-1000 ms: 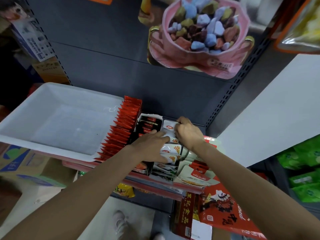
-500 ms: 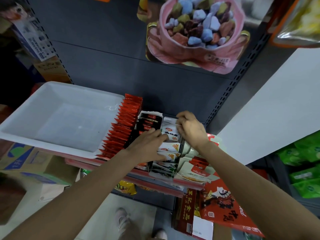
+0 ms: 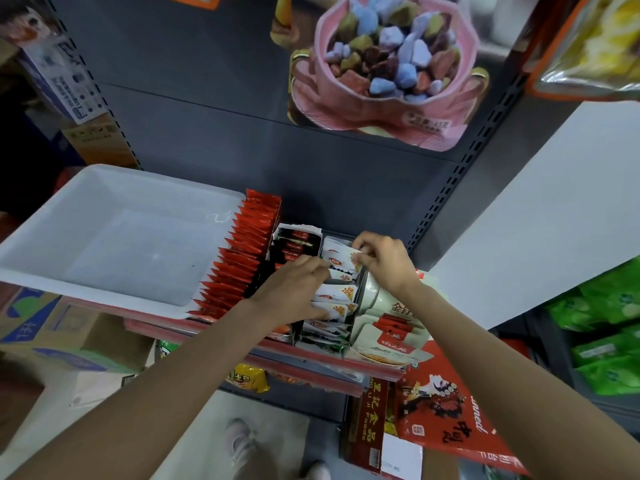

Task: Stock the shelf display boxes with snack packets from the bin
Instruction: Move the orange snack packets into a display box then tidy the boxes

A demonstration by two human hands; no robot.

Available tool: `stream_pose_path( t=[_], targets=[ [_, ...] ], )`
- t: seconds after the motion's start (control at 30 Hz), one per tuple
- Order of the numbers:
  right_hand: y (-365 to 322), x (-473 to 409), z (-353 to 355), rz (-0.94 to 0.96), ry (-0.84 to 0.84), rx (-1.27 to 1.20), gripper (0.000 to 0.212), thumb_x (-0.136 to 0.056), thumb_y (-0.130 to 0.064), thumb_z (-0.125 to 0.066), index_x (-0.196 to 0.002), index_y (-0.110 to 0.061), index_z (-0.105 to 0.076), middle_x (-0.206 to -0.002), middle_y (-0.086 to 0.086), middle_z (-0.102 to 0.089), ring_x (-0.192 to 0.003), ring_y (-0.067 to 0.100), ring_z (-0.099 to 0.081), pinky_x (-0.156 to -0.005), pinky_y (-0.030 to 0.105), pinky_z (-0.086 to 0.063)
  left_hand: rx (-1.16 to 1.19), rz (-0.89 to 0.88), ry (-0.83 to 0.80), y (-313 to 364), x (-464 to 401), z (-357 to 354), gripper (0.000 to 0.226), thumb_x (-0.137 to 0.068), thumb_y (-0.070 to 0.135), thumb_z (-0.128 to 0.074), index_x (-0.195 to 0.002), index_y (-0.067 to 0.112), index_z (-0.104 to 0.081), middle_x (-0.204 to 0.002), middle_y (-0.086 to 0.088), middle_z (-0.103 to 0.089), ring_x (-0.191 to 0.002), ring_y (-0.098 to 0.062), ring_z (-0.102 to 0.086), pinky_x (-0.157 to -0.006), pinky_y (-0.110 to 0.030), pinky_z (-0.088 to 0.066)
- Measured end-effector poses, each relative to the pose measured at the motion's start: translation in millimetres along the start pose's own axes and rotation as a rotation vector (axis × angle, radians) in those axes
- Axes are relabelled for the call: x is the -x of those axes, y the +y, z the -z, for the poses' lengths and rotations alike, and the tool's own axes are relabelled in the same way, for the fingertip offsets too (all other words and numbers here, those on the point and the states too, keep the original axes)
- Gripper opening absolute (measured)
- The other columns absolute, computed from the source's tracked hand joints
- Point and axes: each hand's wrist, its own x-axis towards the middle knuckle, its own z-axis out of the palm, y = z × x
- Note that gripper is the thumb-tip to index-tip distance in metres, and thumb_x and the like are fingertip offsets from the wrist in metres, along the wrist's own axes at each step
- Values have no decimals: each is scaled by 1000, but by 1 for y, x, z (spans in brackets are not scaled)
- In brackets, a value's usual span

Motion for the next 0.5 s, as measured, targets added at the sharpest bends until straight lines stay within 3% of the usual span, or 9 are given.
stream_pose_path(
  t=[0.07, 0.17, 0.3, 0.4, 0.5],
  targets=[
    [-2, -1, 0, -6, -30, 4, 5, -88, -11, -63, -92, -13, -62, -77, 1, -68, -76, 21, -63, -76, 34, -50, 24, -17, -27, -1, -2, 1, 75, -82, 50, -64, -141, 12, -36, -149, -1, -31, -136, -15, -27, -110, -29, -25],
    [-4, -2, -4, 28, -72, 145, 14, -93, -12, -53, -104, -13, -61, -91, 8, -70, -87, 28, -62, -77, 35, -48, -35, -40, -16, -2, -7, 5, 67, -79, 54, -64, -131, 16, -44, -135, 0, -48, -126, -16, -35, -101, -30, -30],
    [-3, -3, -6, 41, -93, 252, 26, -97, -13, -44, -118, -15, -59, -104, 12, -68, -98, 32, -60, -79, 35, -45, -82, -60, -65, -4, -11, 9, 65, -80, 60, -58, -127, 18, -44, -129, 1, -51, -126, -16, -32, -100, -33, -27],
    [-2, -2, -5, 17, -118, 226, 26, -96, -20, -49, -118, -16, -61, -103, 9, -69, -98, 28, -61, -80, 32, -43, -45, -73, -81, -9, -9, 7, 65, -82, 62, -52, -128, 17, -44, -133, 2, -48, -129, -14, -27, -102, -33, -24],
    [-1, -2, -4, 1, -128, 178, 25, -93, -24, -58, -116, -16, -63, -103, 6, -69, -98, 24, -61, -82, 29, -44, 9, -83, -95, -14, -1, 6, 67, -87, 59, -48, -141, 21, -36, -151, 5, -30, -138, -9, -14, -109, -32, -16]
  ],
)
